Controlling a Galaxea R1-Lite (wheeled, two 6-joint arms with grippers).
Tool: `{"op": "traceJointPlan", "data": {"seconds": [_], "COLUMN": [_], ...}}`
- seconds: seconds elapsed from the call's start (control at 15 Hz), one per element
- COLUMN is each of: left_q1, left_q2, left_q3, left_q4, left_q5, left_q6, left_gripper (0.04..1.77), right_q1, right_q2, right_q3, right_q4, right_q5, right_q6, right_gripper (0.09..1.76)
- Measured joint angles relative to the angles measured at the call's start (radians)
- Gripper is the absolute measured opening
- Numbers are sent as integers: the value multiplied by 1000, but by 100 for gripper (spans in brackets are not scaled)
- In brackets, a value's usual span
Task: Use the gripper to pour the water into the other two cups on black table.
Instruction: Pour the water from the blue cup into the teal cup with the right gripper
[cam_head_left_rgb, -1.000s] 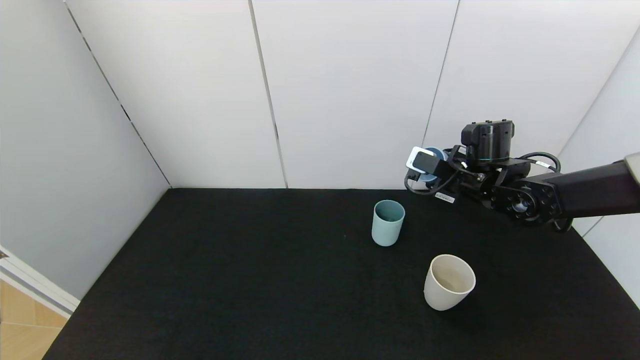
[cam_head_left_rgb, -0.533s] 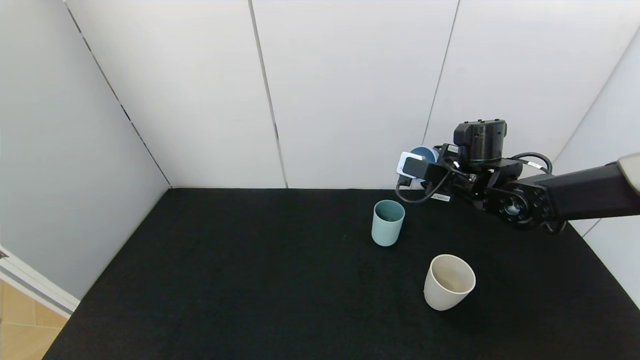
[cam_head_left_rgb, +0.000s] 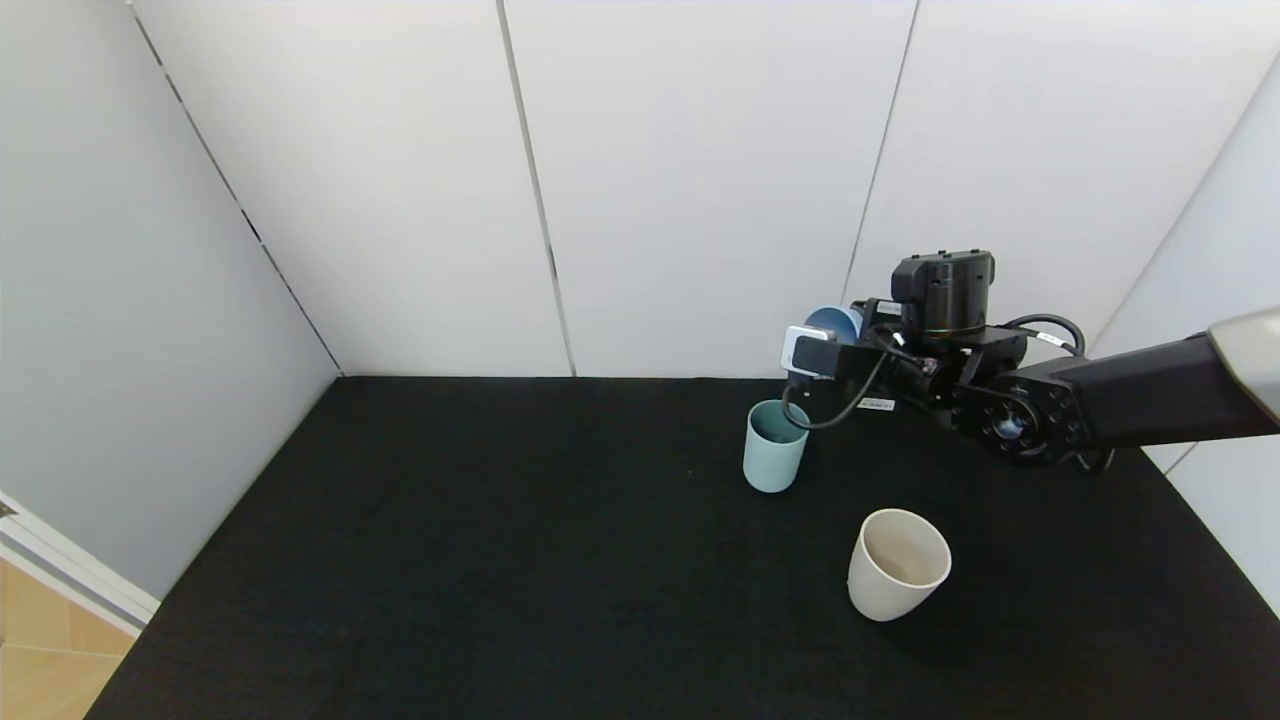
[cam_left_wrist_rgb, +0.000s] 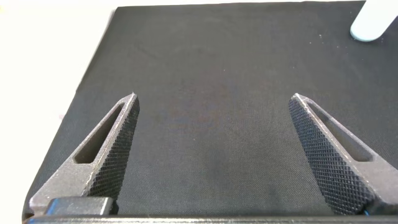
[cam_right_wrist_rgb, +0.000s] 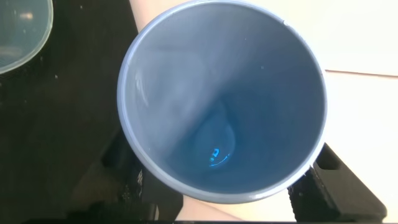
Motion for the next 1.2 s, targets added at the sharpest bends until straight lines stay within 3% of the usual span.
{"op": "traceJointPlan", "data": {"seconds": [1.2], "left_q1": [0], "left_q2": [0], "left_q3": [0], "left_q4": [0], "left_q5": [0], "left_q6": [-1], "left_gripper": [172], "right_q1": [23], "right_q2": [32], "right_q3": [-17], "right_q4": [-10], "right_q5": [-1], "right_q6": [-163], "right_gripper": [127]}}
